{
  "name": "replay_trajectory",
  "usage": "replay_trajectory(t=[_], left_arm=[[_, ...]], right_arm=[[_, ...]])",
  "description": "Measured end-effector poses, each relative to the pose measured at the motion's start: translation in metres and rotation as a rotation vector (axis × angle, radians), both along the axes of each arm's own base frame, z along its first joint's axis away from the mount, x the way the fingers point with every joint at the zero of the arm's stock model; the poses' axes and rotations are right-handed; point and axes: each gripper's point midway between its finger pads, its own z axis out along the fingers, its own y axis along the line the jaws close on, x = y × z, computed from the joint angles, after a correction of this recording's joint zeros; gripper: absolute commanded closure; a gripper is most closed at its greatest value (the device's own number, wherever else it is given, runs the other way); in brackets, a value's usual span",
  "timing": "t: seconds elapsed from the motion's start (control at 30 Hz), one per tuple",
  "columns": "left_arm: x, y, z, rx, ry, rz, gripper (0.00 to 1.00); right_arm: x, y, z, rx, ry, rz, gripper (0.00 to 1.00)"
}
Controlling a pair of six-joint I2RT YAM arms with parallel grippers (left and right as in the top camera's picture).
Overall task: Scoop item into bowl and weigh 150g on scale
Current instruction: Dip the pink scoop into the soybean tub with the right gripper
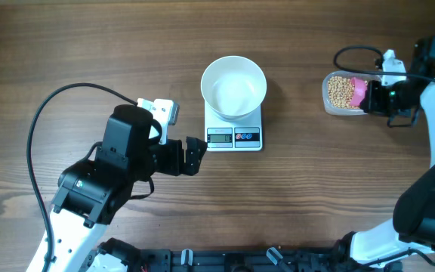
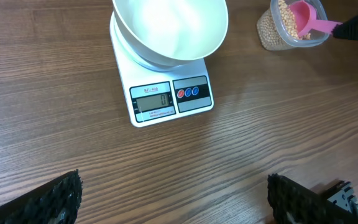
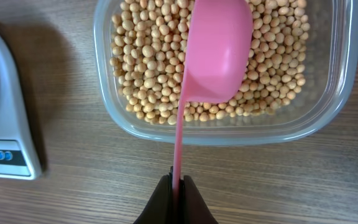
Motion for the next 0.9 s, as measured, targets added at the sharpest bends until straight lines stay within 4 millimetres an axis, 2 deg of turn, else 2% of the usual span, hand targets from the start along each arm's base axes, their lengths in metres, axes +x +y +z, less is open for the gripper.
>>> replay_trajectory(t=[0.13,0.27,0.6,0.9], left_arm=[[0.0,0.0,0.0,0.0,0.0,0.0,0.0],[0.0,0.0,0.0,0.0,0.0,0.0,0.0],[0.0,0.0,0.0,0.0,0.0,0.0,0.0],[0.0,0.0,0.0,0.0,0.0,0.0,0.0]], right_arm=[[-0.002,-0.009,-0.001,0.094,-0.022,-0.017,0.96],[-0.003,-0.005,-0.006,0.173,-0.013,-0.016,0.96],[-0.007,0.005,-0.006,0.225,-0.001,0.008,0.96],[-0.013,-0.007,-0.004,0.309,0.001,-0.062,0.95]])
